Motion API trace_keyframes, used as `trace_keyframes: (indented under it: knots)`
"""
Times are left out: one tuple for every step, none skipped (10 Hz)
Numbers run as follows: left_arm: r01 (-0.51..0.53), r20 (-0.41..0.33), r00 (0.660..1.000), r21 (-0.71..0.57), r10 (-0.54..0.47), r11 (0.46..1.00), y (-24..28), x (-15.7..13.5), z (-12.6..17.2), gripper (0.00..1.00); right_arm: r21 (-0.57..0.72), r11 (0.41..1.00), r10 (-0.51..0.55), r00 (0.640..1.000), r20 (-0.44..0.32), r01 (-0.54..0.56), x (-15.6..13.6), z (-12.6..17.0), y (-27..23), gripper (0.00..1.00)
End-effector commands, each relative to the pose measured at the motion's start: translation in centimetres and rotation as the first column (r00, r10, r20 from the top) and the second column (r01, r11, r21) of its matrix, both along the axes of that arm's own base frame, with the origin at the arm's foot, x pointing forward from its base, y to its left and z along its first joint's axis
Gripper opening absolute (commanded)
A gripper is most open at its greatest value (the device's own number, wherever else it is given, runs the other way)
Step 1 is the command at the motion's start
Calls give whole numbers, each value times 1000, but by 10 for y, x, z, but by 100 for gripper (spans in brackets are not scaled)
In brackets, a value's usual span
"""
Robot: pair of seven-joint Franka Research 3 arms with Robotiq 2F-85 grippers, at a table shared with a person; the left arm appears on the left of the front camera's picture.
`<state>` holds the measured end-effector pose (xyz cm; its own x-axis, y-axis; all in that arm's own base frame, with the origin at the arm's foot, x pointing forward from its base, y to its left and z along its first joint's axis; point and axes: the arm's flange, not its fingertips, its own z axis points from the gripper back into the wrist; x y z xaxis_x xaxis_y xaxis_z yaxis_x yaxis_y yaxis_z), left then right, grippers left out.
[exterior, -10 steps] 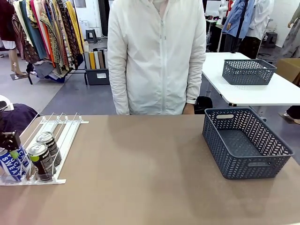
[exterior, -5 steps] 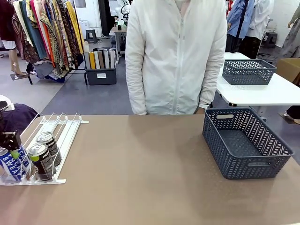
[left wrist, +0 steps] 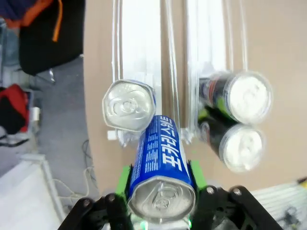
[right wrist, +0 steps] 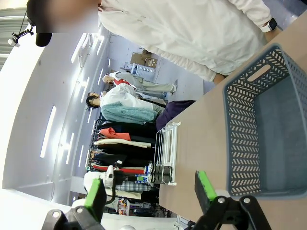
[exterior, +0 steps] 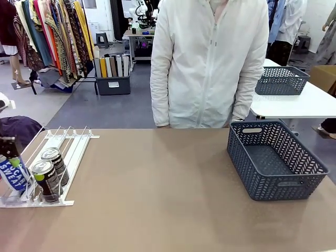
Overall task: Retrieve and store the cans from the dispenser.
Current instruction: Pick up one can from the Automatic Can Dispenser and place it in the middle of the table.
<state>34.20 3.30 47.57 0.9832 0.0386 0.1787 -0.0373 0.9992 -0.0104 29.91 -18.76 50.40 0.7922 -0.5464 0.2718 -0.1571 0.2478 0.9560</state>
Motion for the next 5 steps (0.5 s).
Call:
trace_keyframes:
  knots:
    - [93,29,995,5,-93,996,-10,-33,49,0,9,1000,-4,1000,25,4,3,3,-1,100]
    - [119,48,992,-3,-119,993,-8,-43,68,0,9,1000,-4,1000,25,4,3,3,-1,100]
    - [142,89,986,-22,-139,990,-1,-53,86,0,9,1000,-4,1000,25,4,3,3,-1,100]
    - [136,121,984,-44,-130,990,9,-59,96,0,9,1000,-4,1000,25,4,3,3,-1,100]
    - [132,143,982,-66,-122,989,16,-64,102,0,9,1000,-4,1000,25,4,3,3,-1,100]
